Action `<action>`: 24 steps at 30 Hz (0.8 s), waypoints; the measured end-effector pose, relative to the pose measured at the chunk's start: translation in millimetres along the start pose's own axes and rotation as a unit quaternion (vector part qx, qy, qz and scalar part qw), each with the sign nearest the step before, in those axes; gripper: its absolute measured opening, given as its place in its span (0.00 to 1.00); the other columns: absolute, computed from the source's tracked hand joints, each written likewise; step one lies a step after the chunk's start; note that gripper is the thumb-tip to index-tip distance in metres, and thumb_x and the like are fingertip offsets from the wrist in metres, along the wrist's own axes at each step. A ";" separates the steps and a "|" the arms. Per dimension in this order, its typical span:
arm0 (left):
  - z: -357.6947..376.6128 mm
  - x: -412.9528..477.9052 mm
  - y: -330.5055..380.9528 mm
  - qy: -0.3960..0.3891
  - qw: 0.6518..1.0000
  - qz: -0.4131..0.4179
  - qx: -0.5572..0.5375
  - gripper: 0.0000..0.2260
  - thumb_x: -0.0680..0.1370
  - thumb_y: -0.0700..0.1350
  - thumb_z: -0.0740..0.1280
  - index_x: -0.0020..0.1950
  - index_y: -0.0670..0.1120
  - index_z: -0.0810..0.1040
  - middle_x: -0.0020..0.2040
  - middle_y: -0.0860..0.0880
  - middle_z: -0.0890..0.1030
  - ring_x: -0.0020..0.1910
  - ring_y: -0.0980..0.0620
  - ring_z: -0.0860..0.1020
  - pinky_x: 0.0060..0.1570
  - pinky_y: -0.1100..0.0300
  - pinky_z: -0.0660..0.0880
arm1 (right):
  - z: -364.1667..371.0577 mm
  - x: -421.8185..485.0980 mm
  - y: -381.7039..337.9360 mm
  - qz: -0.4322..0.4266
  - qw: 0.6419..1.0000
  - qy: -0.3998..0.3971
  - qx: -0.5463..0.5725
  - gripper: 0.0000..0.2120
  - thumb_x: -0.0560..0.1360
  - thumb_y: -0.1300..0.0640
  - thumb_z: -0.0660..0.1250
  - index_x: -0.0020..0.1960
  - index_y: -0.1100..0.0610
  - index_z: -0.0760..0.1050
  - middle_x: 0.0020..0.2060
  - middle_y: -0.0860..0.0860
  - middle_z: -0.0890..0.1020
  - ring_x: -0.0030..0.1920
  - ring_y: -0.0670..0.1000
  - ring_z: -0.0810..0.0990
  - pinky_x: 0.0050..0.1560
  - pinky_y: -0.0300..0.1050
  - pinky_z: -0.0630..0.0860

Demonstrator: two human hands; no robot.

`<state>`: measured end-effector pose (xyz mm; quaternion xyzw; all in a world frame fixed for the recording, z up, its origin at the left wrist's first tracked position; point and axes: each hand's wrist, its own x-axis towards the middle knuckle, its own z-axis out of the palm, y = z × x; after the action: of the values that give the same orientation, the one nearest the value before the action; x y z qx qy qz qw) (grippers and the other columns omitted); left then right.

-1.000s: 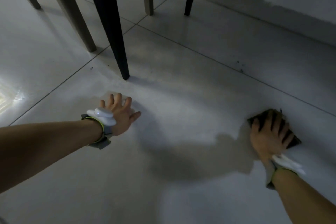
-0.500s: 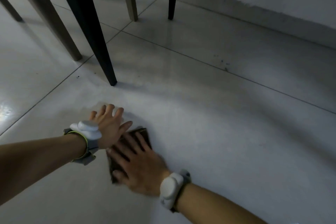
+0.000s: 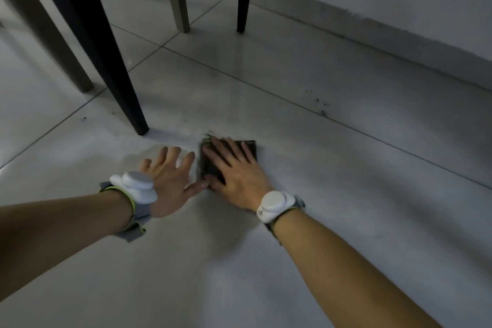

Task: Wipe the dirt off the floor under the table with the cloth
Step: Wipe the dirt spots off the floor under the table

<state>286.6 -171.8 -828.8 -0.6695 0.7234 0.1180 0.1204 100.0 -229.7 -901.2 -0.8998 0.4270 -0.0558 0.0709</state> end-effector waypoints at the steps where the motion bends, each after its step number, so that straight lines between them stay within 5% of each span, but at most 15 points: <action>1: 2.7 7.6 6.1 -0.001 1.000 0.007 -0.001 0.40 0.74 0.74 0.42 0.79 0.51 0.51 0.79 0.44 0.56 0.77 0.41 0.58 0.68 0.41 0.65 | -2.0 5.7 13.1 0.021 1.000 -0.005 0.000 0.31 0.82 0.39 0.56 0.82 0.49 0.57 0.82 0.49 0.56 0.82 0.57 0.51 0.80 0.60 0.48; 6: -2.0 50.5 50.0 0.002 0.998 0.060 -0.014 0.48 0.69 0.77 0.57 0.79 0.48 0.51 0.80 0.45 0.51 0.79 0.38 0.52 0.72 0.39 0.61 | -6.5 35.4 63.0 0.069 0.997 -0.030 -0.011 0.31 0.83 0.38 0.52 0.83 0.47 0.51 0.83 0.47 0.50 0.83 0.56 0.47 0.81 0.59 0.45; 10: -8.8 88.2 84.1 0.036 0.998 0.016 -0.056 0.57 0.59 0.77 0.68 0.77 0.45 0.56 0.78 0.44 0.56 0.77 0.40 0.57 0.70 0.39 0.61 | -8.1 57.7 90.1 0.083 0.996 -0.004 -0.022 0.30 0.83 0.41 0.54 0.82 0.48 0.54 0.83 0.49 0.54 0.82 0.58 0.51 0.80 0.60 0.48; 16: -9.2 138.3 102.1 -0.055 0.997 0.039 -0.038 0.71 0.53 0.77 0.71 0.78 0.49 0.31 0.80 0.42 0.37 0.77 0.29 0.41 0.69 0.26 0.52 | -18.5 76.6 133.7 0.151 0.988 -0.008 -0.014 0.31 0.84 0.40 0.52 0.83 0.47 0.51 0.83 0.48 0.50 0.82 0.57 0.48 0.80 0.60 0.45; 18: -6.2 144.6 101.4 -0.107 0.992 0.044 -0.054 0.70 0.54 0.77 0.72 0.75 0.53 0.25 0.79 0.42 0.31 0.76 0.27 0.37 0.69 0.24 0.51 | -26.1 71.8 149.5 0.189 0.982 -0.005 -0.022 0.31 0.84 0.39 0.51 0.83 0.47 0.50 0.83 0.47 0.50 0.82 0.56 0.48 0.80 0.59 0.45; 24: -15.4 129.9 108.5 -0.139 0.987 0.013 -0.082 0.63 0.63 0.68 0.75 0.78 0.55 0.30 0.78 0.43 0.29 0.76 0.27 0.36 0.71 0.25 0.50 | -54.5 -7.7 249.8 0.368 0.925 0.030 -0.086 0.31 0.83 0.40 0.52 0.83 0.50 0.53 0.82 0.51 0.56 0.79 0.58 0.59 0.77 0.56 0.55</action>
<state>168.6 -290.8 -856.5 -0.6450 0.6959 0.2703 0.1630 -103.6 -384.2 -891.6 -0.6802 0.7329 -0.0160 -0.0043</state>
